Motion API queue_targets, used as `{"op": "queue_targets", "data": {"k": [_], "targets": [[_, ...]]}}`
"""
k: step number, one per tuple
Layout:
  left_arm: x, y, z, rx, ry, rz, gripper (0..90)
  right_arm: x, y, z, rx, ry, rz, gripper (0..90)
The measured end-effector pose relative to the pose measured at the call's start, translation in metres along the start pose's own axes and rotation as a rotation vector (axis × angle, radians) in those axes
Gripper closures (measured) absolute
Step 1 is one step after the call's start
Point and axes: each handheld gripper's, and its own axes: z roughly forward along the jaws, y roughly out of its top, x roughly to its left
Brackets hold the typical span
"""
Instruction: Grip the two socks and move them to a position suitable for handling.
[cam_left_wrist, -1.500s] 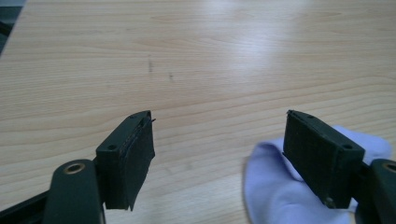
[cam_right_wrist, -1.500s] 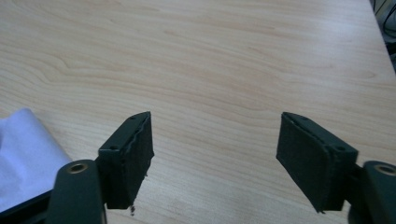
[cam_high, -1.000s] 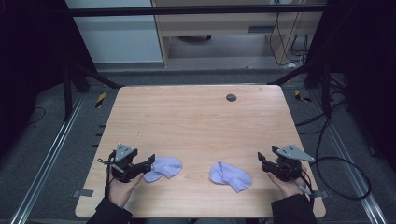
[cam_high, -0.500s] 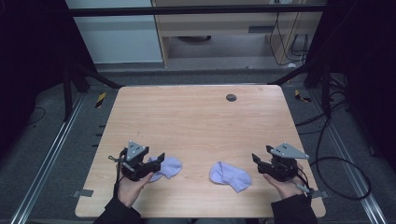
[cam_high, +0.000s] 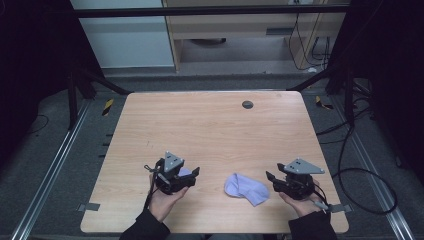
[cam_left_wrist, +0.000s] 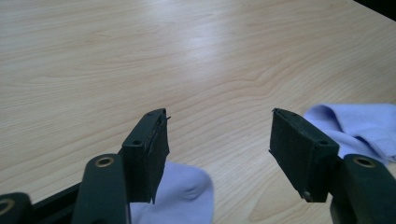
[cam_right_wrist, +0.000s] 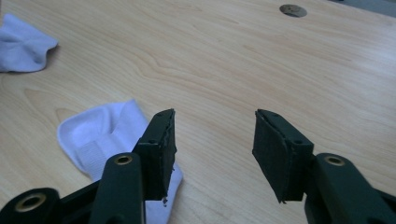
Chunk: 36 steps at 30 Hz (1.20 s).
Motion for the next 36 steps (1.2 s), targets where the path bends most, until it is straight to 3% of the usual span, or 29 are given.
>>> {"op": "queue_targets", "data": {"k": [10,18,36], "targets": [[-0.029,-0.003,0.019,0.051,-0.028,0.048,41.6,0.012,-0.012,0.004,0.041,0.054,-0.013,53.5],[-0.044,-0.007,0.028,0.07,-0.04,0.07,44.0,0.022,-0.019,0.005,0.059,0.089,-0.041,58.8],[-0.07,-0.016,0.052,0.113,-0.075,0.085,48.2,0.038,-0.03,0.014,0.11,0.171,-0.05,65.3]]}}
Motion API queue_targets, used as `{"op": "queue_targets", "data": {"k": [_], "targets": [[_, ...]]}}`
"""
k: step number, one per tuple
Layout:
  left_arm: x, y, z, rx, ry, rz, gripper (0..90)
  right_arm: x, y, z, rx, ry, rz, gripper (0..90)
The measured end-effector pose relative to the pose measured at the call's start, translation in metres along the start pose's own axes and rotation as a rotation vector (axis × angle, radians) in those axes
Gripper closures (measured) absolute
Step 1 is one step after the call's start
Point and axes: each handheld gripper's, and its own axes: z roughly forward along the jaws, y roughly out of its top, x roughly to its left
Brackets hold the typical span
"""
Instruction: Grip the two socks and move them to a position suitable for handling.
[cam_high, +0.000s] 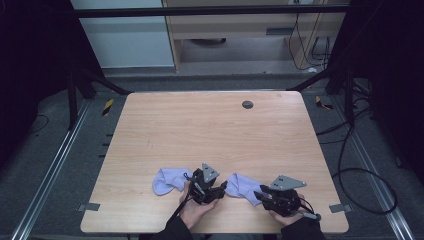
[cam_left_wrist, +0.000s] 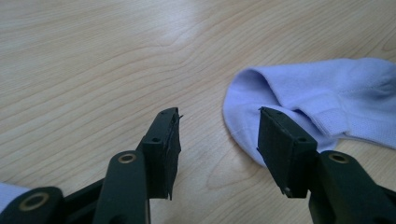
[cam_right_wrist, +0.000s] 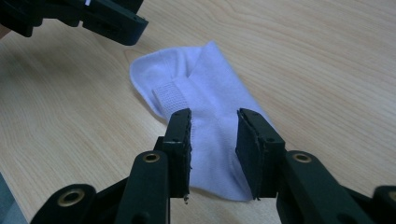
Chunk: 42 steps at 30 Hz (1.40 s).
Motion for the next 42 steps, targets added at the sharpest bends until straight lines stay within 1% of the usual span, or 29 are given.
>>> {"op": "queue_targets", "data": {"k": [4,8,11,13,14,16,17,19,22,23,26,30,32,33,34,35,37,40,41,42], "targets": [[-0.004,-0.001,0.005,0.014,0.0,0.002,49.7,0.003,-0.001,0.002,0.016,0.009,-0.011,65.4],[-0.006,-0.002,0.009,0.029,0.001,0.003,51.4,0.004,-0.004,0.005,0.036,0.021,-0.011,65.3],[-0.008,-0.003,0.012,0.043,-0.001,0.007,53.4,0.006,-0.005,0.008,0.056,0.032,-0.017,65.3],[-0.01,-0.004,0.014,0.049,-0.008,-0.001,55.5,0.008,-0.005,0.01,0.062,0.038,-0.023,65.4],[-0.01,-0.004,0.015,0.055,-0.007,0.003,56.4,0.008,-0.005,0.01,0.063,0.036,-0.025,65.5],[-0.012,-0.005,0.017,0.055,-0.009,0.002,57.6,0.008,-0.006,0.011,0.064,0.042,-0.022,65.5],[-0.013,-0.005,0.017,0.061,-0.009,0.008,58.2,0.008,-0.006,0.011,0.067,0.045,-0.023,65.5],[-0.015,-0.005,0.018,0.06,-0.006,0.007,59.7,0.008,-0.007,0.013,0.081,0.05,-0.021,65.5],[-0.015,-0.005,0.019,0.064,-0.002,0.006,62.1,0.009,-0.008,0.015,0.098,0.057,-0.025,65.5],[-0.015,-0.005,0.019,0.063,-0.002,0.004,64.4,0.009,-0.009,0.017,0.104,0.059,-0.026,65.9],[-0.016,-0.005,0.019,0.064,0.001,0.006,66.5,0.009,-0.009,0.018,0.11,0.061,-0.021,66.7],[-0.018,-0.005,0.02,0.068,0.005,0.016,72.8,0.009,-0.009,0.019,0.116,0.059,-0.025,71.4],[-0.019,-0.004,0.02,0.065,0.003,0.011,77.0,0.01,-0.009,0.019,0.122,0.05,-0.025,76.9],[-0.02,-0.004,0.021,0.065,0.003,0.013,79.2,0.01,-0.008,0.019,0.125,0.053,-0.022,79.9],[-0.02,-0.004,0.021,0.065,0.003,0.015,80.6,0.01,-0.008,0.019,0.128,0.052,-0.024,81.4],[-0.02,-0.004,0.021,0.064,0.001,0.014,83.2,0.011,-0.007,0.02,0.135,0.052,-0.015,83.2],[-0.02,-0.004,0.022,0.061,-0.004,0.011,85.7,0.012,-0.005,0.019,0.142,0.054,-0.013,83.9],[-0.018,-0.004,0.022,0.06,-0.018,0.006,87.1,0.012,-0.002,0.016,0.105,0.068,0.004,84.3],[-0.018,-0.004,0.022,0.06,-0.02,0.005,87.3,0.011,0.0,0.013,0.08,0.067,0.015,84.3],[-0.018,-0.004,0.022,0.056,-0.024,0.002,87.5,0.008,0.004,0.008,0.033,0.061,0.034,84.3]]}}
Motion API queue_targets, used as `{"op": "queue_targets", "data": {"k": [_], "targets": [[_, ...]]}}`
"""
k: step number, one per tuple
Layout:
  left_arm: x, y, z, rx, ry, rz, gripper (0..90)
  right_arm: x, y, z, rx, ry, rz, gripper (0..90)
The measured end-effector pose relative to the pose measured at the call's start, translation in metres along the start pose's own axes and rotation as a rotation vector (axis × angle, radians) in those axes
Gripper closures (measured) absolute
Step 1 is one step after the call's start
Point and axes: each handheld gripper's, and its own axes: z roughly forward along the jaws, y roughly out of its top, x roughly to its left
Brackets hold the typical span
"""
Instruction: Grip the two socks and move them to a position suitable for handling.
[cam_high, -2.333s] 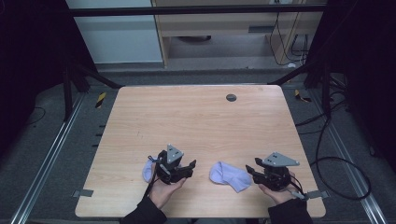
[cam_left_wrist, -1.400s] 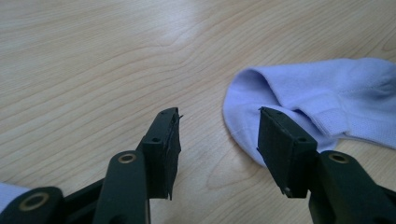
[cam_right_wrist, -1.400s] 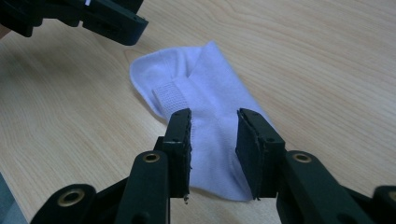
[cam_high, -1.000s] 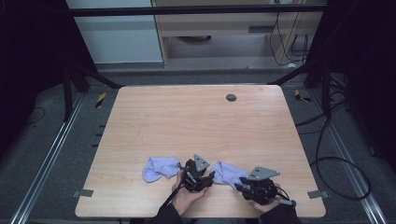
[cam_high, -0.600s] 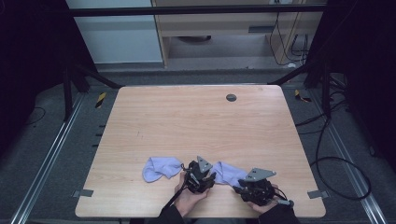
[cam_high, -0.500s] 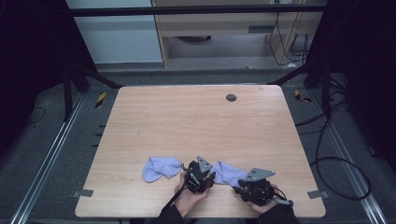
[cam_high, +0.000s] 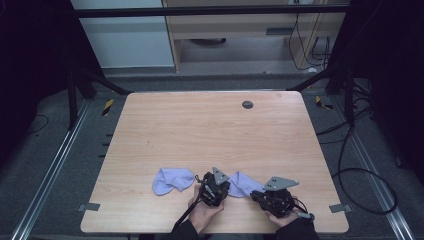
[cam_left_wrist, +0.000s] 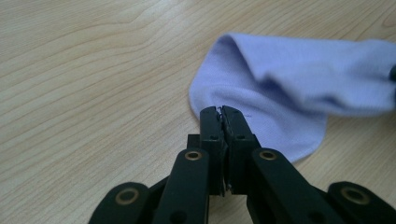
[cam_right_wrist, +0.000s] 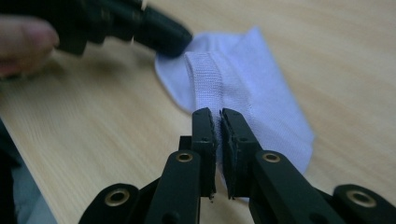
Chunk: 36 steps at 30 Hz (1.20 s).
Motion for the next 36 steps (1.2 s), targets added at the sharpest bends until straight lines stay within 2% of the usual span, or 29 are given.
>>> {"op": "queue_targets", "data": {"k": [2,4,6,11,15,16,22,26,28,31,33,34,36], "targets": [[0.001,0.0,0.0,-0.002,-0.005,-0.002,87.5,-0.001,0.001,-0.002,-0.02,-0.006,0.006,84.3],[0.002,0.0,0.001,-0.006,-0.012,-0.01,87.7,-0.007,0.006,-0.008,-0.087,-0.041,0.049,84.2],[0.002,0.0,0.001,-0.007,-0.014,-0.01,87.7,-0.009,0.007,-0.009,-0.099,-0.053,0.058,84.2],[0.003,0.0,0.001,-0.005,-0.018,-0.003,87.9,-0.022,0.015,-0.009,-0.139,-0.124,0.11,84.2],[0.003,0.0,0.001,-0.006,-0.02,-0.002,87.9,-0.035,0.019,-0.004,-0.131,-0.164,0.138,84.1],[0.003,0.0,0.001,-0.005,-0.019,-0.001,88.0,-0.042,0.019,0.0,-0.119,-0.184,0.163,84.0],[0.003,0.0,0.001,-0.006,-0.022,-0.003,87.9,-0.055,0.021,0.004,-0.1,-0.226,0.193,83.5],[0.004,0.0,0.001,-0.003,-0.029,-0.008,87.1,-0.064,0.021,0.01,-0.075,-0.264,0.2,76.5],[0.006,0.001,0.0,-0.013,-0.026,-0.016,82.8,-0.067,0.02,0.01,-0.081,-0.29,0.172,70.9],[0.008,0.002,-0.004,-0.03,-0.031,-0.034,73.2,-0.07,0.019,0.004,-0.104,-0.301,0.176,66.0],[0.009,0.003,-0.007,-0.031,-0.031,-0.033,68.0,-0.073,0.016,0.001,-0.097,-0.314,0.16,63.8],[0.009,0.003,-0.008,-0.037,-0.029,-0.03,66.8,-0.073,0.015,0.0,-0.086,-0.309,0.169,63.3],[0.008,0.003,-0.01,-0.042,-0.027,-0.024,64.5,-0.075,0.012,0.0,-0.063,-0.311,0.147,61.6]]}}
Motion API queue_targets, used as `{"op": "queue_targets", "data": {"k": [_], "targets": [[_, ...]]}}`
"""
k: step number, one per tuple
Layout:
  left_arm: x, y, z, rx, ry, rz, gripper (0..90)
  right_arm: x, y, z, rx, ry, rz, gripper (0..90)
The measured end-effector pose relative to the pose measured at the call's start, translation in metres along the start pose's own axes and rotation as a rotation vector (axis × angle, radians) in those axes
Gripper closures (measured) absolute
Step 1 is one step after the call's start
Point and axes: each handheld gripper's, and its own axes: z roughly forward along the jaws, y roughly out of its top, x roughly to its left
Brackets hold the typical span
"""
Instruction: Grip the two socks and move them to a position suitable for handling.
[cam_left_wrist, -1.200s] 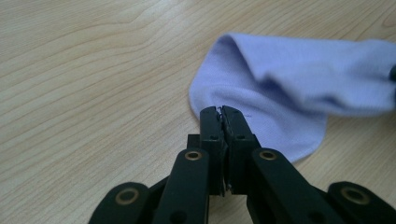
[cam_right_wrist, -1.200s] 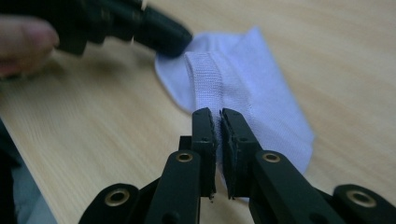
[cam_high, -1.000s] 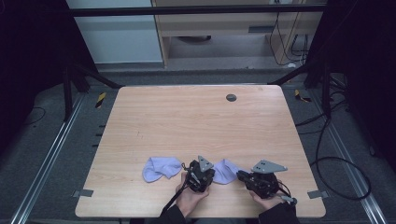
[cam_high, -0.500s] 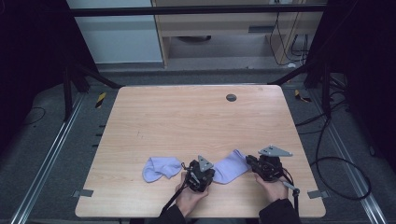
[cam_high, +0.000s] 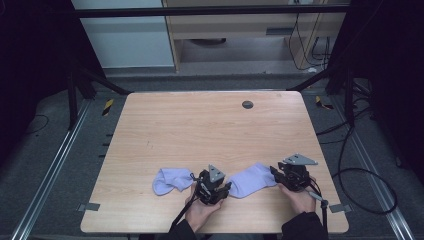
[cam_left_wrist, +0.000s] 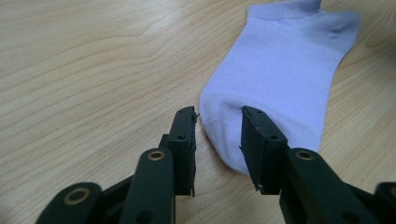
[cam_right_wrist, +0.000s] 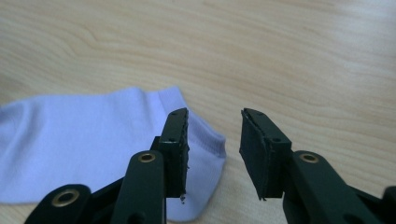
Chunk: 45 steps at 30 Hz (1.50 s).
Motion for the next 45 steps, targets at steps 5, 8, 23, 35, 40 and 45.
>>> {"op": "queue_targets", "data": {"k": [5,8,23,35,40,45], "targets": [[-0.003,-0.001,0.002,0.016,0.006,0.0,64.5,-0.001,-0.006,0.01,0.068,0.017,-0.005,61.8],[-0.003,-0.003,0.006,0.033,-0.006,-0.014,68.7,-0.002,-0.007,0.015,0.085,0.021,-0.003,64.1],[0.005,0.003,0.006,0.009,-0.017,-0.044,88.6,0.0,-0.007,0.001,0.057,0.058,0.058,87.7],[0.001,0.009,0.019,0.032,-0.031,0.019,87.5,0.006,-0.029,-0.034,0.073,0.026,0.069,86.5],[0.006,0.011,0.013,0.012,-0.037,0.014,74.2,0.005,-0.033,-0.036,0.077,0.012,0.076,76.1],[0.019,0.016,-0.004,-0.034,-0.046,0.021,58.7,0.002,-0.028,-0.042,-0.003,0.002,0.077,65.3]]}}
